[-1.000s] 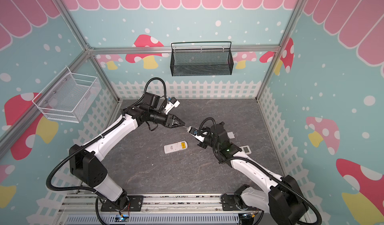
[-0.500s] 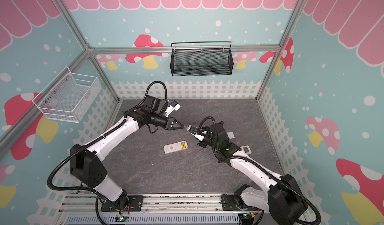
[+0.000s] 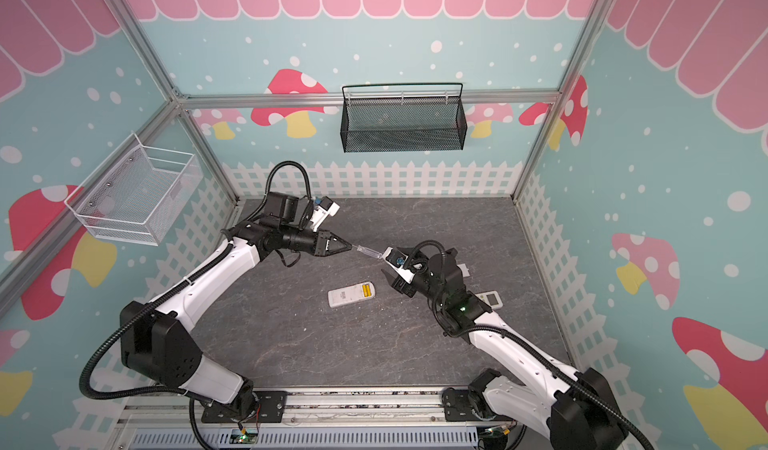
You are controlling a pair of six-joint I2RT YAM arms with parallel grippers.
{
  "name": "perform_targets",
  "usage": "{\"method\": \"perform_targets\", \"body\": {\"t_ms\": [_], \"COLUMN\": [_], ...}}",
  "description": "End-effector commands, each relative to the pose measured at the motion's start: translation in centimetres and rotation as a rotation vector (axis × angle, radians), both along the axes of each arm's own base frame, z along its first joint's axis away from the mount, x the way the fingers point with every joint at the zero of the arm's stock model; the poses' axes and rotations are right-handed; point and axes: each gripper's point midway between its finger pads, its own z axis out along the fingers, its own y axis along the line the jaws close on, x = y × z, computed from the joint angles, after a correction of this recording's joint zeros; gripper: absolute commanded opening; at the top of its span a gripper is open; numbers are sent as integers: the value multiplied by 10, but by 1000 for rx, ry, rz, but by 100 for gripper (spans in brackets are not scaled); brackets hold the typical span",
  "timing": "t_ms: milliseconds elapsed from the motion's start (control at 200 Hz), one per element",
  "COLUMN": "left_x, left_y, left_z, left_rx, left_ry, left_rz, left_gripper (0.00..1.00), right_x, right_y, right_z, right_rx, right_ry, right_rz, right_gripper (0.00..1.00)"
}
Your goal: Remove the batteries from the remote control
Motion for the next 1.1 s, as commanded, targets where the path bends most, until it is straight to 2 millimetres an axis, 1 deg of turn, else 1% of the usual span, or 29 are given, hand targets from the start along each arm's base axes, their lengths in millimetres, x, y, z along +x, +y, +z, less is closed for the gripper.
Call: {"method": "perform_targets", "body": {"t_ms": [0,45,95,110,195,275,350,425,505,545,605,670,720,891,961,1016,1096], "left_x": [8,11,16,18,34,42,42,41,37,35,34,32,31,33,31,28,25], "left_y": [11,18,25,27,44,57,62,64,63,64,64,63,63,61,59,57,52], "left_z": [22,24,27,27,31,36,35,36,40,41,44,49,52,54,58,59,57], "left_rx": [-87,-106,-133,-145,-215,-260,-292,-334,-353,-358,-375,-393,-404,-454,-462,-464,-471], "left_ry": [-17,-15,-13,-8,12,23,16,11,1,-12,-34,-45,-42,-64,-56,-64,-75], "left_rz": [38,52,74,81,149,193,204,206,197,197,192,177,170,168,157,149,142], "left_gripper": [0,0,0,0,0,0,0,0,0,0,0,0,0,0,0,0,0], "right_x": [15,20,26,28,41,46,50,61,72,75,75,76,76,78,80,75,74], "right_y": [-22,-28,-33,-34,-33,-17,-3,3,7,8,13,20,25,41,49,56,63], "right_z": [11,10,6,4,2,1,-3,-6,-10,-12,-11,-4,6,39,49,59,67], "right_rx": [185,243,301,316,367,385,434,532,581,601,639,696,731,813,842,869,901], "right_ry": [65,109,156,170,214,271,323,445,570,605,638,680,706,696,728,746,756], "right_rz": [-190,-246,-301,-315,-357,-310,-267,-267,-258,-252,-194,-122,-70,72,120,202,275], "right_gripper": [72,78,96,99,99,99,99,99,99,99,99,99,99,99,93,90,89]}}
